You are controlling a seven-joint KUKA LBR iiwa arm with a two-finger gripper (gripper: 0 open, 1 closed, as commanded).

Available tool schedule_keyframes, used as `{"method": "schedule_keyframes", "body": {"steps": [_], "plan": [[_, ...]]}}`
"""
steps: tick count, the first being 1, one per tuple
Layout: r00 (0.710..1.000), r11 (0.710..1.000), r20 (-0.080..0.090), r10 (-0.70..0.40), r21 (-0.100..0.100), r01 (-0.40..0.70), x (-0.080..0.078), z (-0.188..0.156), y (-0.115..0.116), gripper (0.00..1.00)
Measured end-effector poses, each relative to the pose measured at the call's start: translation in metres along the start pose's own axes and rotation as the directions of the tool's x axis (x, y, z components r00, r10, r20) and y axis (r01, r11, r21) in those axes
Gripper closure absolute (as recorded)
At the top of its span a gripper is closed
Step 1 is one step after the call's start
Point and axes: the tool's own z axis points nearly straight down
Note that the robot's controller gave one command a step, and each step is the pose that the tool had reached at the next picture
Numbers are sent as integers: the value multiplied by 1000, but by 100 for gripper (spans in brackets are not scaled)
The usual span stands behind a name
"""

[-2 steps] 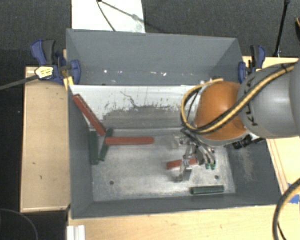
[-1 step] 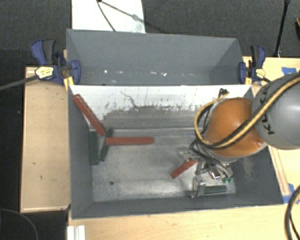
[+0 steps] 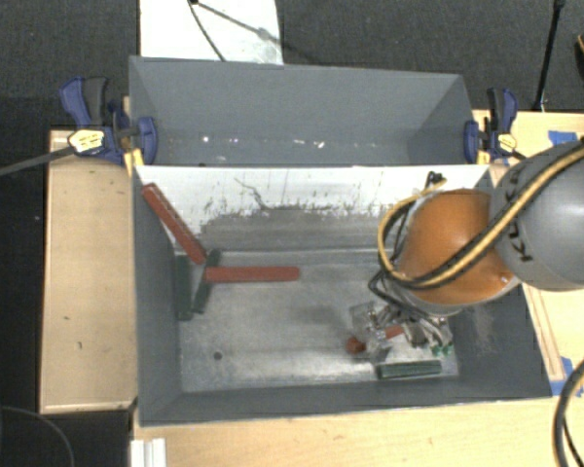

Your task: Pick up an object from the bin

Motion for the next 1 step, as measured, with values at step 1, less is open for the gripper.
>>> {"method": "schedule_keyframes", "body": {"steps": [1], "plan": [[1000, 1000, 10, -12, 2, 12, 4, -157, 31, 100]]}}
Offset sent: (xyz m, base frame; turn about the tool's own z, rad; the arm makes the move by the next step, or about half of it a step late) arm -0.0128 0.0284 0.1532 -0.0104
